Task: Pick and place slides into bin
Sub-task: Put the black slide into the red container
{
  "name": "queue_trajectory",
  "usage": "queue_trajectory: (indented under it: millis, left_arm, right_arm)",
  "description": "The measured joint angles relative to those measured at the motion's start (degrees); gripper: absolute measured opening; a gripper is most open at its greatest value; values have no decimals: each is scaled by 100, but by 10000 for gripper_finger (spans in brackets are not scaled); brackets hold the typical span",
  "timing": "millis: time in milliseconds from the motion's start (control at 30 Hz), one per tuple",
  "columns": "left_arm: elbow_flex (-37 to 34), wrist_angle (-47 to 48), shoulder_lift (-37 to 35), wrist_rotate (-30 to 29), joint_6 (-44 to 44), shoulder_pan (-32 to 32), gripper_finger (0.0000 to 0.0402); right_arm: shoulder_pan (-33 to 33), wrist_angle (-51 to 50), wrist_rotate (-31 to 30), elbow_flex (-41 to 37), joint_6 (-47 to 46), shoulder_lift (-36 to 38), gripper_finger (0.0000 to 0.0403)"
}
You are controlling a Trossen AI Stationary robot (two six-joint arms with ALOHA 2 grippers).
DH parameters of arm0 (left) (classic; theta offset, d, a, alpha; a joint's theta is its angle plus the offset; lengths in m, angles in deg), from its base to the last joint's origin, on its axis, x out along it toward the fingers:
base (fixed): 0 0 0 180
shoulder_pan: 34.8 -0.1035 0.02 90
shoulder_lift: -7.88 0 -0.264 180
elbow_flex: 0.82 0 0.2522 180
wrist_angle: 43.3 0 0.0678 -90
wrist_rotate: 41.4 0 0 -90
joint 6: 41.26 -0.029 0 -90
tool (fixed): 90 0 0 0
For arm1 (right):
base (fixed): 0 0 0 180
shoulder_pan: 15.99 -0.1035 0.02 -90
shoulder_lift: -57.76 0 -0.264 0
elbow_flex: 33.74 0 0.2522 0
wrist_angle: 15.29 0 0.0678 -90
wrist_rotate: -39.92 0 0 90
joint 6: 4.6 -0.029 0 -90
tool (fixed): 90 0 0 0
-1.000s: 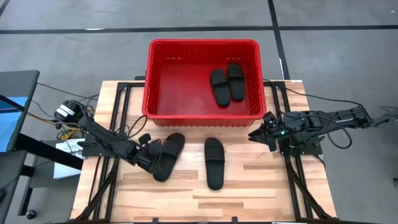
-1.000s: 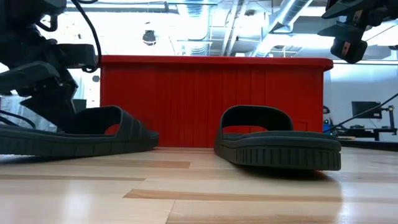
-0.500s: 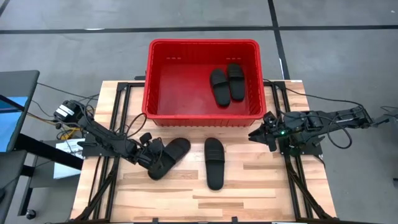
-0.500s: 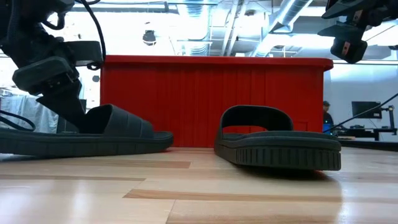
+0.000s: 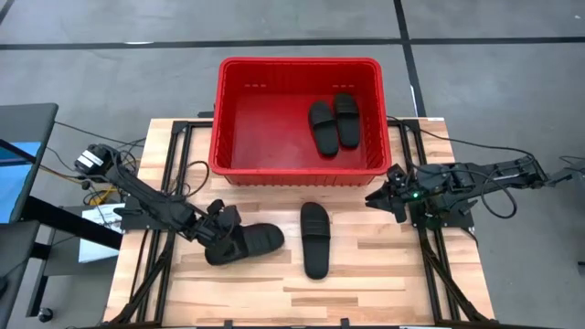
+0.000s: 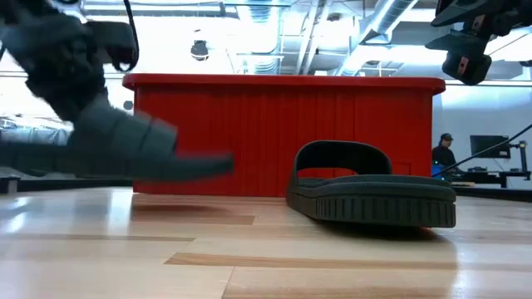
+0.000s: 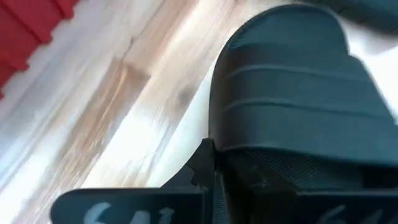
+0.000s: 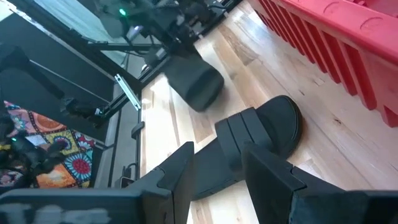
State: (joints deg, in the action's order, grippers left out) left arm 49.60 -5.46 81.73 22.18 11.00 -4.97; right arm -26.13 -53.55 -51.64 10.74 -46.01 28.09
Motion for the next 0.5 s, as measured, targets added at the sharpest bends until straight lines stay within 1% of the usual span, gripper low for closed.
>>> queue_trajectory:
  millis: [167,367,433,500]
  left_arm:
    - [226,272,-400,-155,2,37,0]
    - [696,809,-785,-393,1,44,0]
    - [895,934,-878,-519,-1,45,0]
    - [1104,1091,-931,-776,0,45,0]
  right_arm:
    - [0,-132,0,0,3,-1,127]
    - [0,-200,4,0,82,0,127]
    - [0,-200,5,0,101,-2,127]
    - [0,-198,20,0,130,0,127]
